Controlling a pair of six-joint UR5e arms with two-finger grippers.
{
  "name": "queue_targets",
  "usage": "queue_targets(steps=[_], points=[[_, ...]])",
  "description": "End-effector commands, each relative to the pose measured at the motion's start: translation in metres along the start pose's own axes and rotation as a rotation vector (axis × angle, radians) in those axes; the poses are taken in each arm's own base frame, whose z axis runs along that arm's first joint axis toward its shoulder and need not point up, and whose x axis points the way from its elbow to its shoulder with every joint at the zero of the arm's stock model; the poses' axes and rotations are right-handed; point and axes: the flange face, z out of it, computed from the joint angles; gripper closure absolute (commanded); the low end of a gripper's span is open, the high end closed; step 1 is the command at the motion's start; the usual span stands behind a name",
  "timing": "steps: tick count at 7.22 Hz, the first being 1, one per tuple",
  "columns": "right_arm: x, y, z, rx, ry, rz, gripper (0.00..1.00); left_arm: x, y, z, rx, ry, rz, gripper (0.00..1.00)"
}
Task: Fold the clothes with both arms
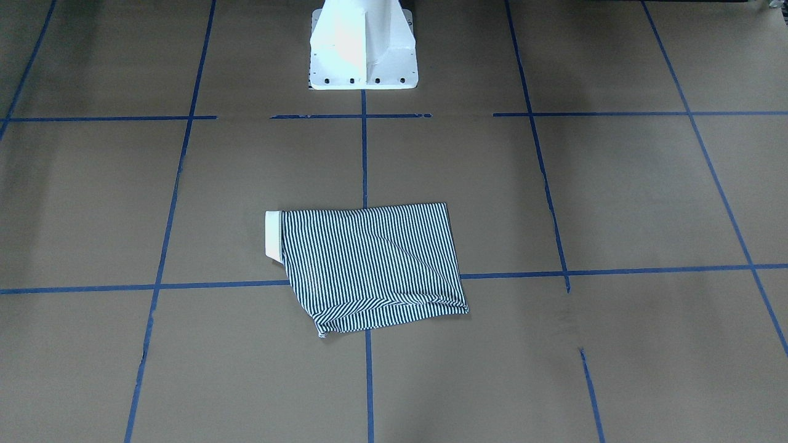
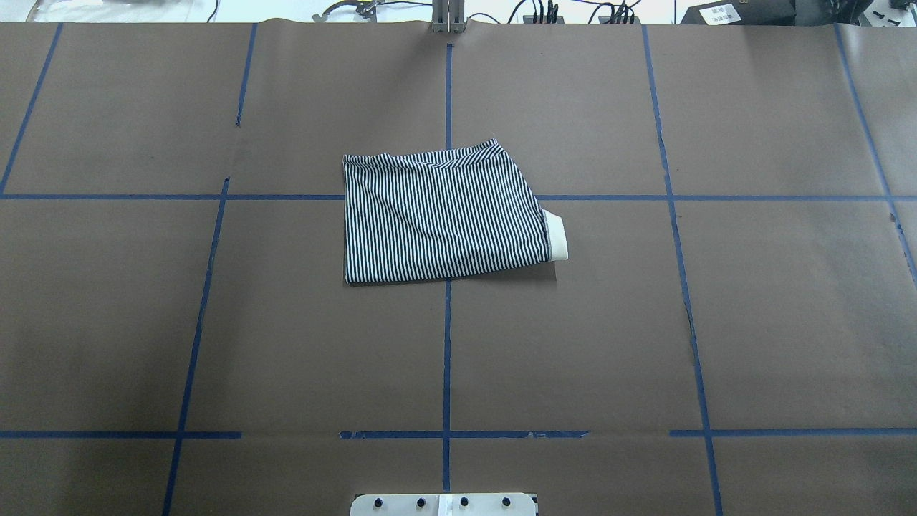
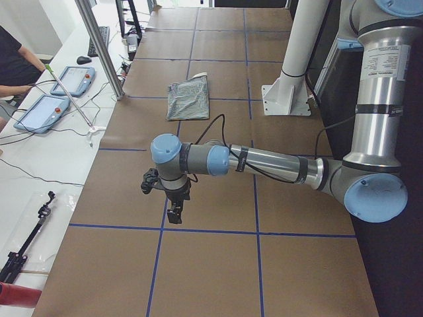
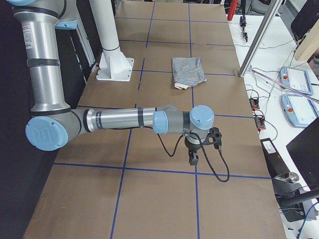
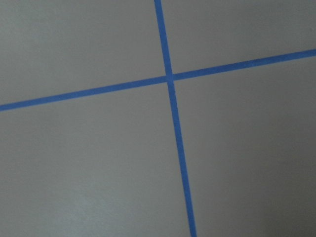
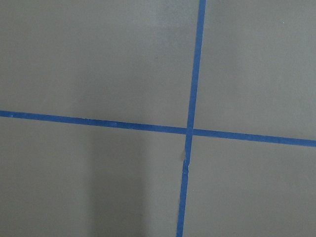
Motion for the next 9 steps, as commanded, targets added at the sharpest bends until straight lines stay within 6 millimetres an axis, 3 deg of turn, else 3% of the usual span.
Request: queue_targets(steps=[1, 3, 4, 5, 6, 7, 9], points=[[-0.003, 0.002, 0.009, -0.027, 0.006, 0.005, 0.00, -0.004, 0.011, 0.009, -0.004, 0.085, -0.024, 0.00], [0.001, 0.004, 0.009, -0.036, 0.030, 0.014, 0.00, -0.013, 0.014, 0.008, 0.005, 0.115, -0.048, 0.00], [0.000, 0.004, 0.009, -0.037, 0.028, 0.013, 0.00, -0.028, 0.011, 0.018, -0.003, 0.116, -0.063, 0.00], [0.000, 0.000, 0.012, -0.049, 0.022, 0.021, 0.00, -0.028, 0.006, 0.016, 0.016, 0.109, -0.044, 0.00], [-0.005, -0.001, 0.016, -0.058, 0.023, 0.012, 0.00, -0.029, 0.000, -0.004, 0.057, 0.107, -0.044, 0.00], [-0.006, -0.002, 0.017, -0.059, 0.026, 0.009, 0.00, -0.046, -0.003, -0.033, 0.113, 0.089, -0.074, 0.00], [-0.020, -0.008, 0.021, -0.074, 0.023, -0.008, 0.00, -0.054, 0.001, -0.041, 0.131, 0.086, -0.089, 0.00]])
